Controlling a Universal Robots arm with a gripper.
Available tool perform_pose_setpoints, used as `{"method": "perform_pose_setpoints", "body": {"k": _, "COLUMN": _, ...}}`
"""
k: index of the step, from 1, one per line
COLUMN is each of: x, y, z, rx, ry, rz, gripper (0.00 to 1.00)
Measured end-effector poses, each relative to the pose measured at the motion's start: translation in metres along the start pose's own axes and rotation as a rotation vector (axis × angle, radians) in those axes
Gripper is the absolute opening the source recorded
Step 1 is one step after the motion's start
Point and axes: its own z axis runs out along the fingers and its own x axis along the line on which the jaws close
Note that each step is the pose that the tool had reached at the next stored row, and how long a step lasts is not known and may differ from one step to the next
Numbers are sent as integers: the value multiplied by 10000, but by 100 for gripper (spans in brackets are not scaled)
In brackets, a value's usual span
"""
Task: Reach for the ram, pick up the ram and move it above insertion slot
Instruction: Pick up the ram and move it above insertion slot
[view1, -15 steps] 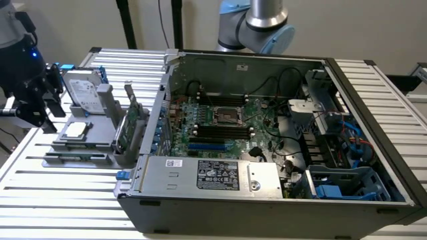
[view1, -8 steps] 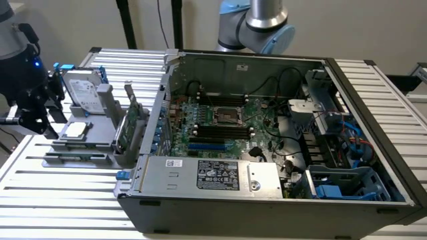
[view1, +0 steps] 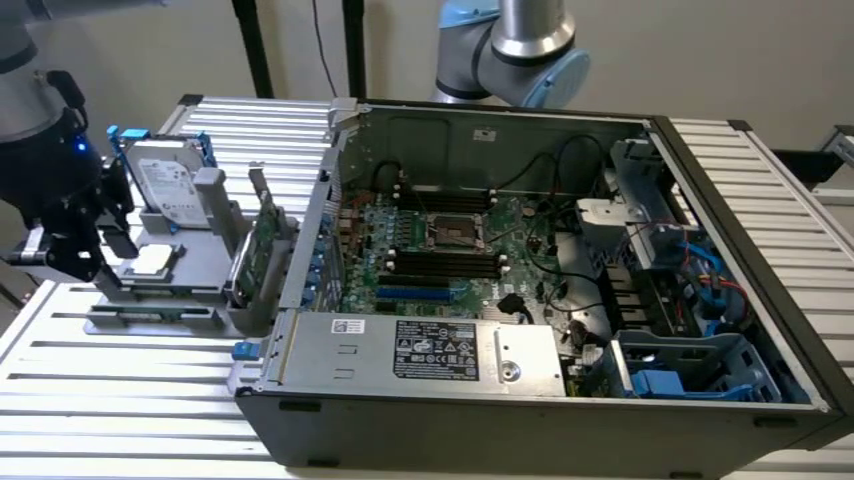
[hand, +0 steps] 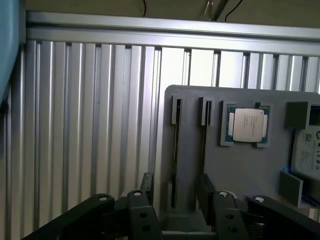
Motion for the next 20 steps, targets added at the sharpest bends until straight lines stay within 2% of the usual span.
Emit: {"method": "perform_pose_setpoints", "body": {"k": 20, "x": 4, "y": -8, "z": 363, "rx": 0, "ry": 1, "rz": 1, "gripper": 48}}
